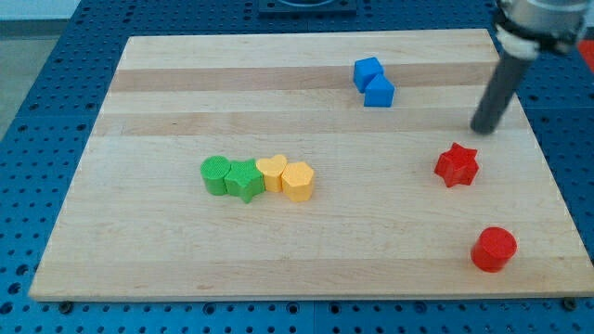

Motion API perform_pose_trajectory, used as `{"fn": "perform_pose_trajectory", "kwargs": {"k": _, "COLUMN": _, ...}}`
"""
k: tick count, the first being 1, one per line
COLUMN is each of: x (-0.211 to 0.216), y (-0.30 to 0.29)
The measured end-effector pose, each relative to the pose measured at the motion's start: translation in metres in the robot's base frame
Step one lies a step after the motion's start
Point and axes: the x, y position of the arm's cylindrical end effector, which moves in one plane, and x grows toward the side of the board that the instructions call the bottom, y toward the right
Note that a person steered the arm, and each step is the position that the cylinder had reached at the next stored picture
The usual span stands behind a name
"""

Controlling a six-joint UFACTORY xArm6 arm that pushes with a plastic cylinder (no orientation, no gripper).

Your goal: Nudge the red star towards right

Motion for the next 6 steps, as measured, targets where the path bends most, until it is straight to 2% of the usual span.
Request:
{"fn": "perform_pose_trajectory", "kwargs": {"k": 1, "x": -0.029, "y": -0.005}}
{"fn": "perform_pose_trajectory", "kwargs": {"k": 2, "x": 0.03, "y": -0.088}}
{"fn": "perform_pose_trajectory", "kwargs": {"k": 4, "x": 0.123, "y": -0.079}}
{"fn": "perform_pose_trajectory", "kwargs": {"k": 5, "x": 0.104, "y": -0.077}}
{"fn": "perform_pose_trajectory", "kwargs": {"k": 6, "x": 0.07, "y": -0.106}}
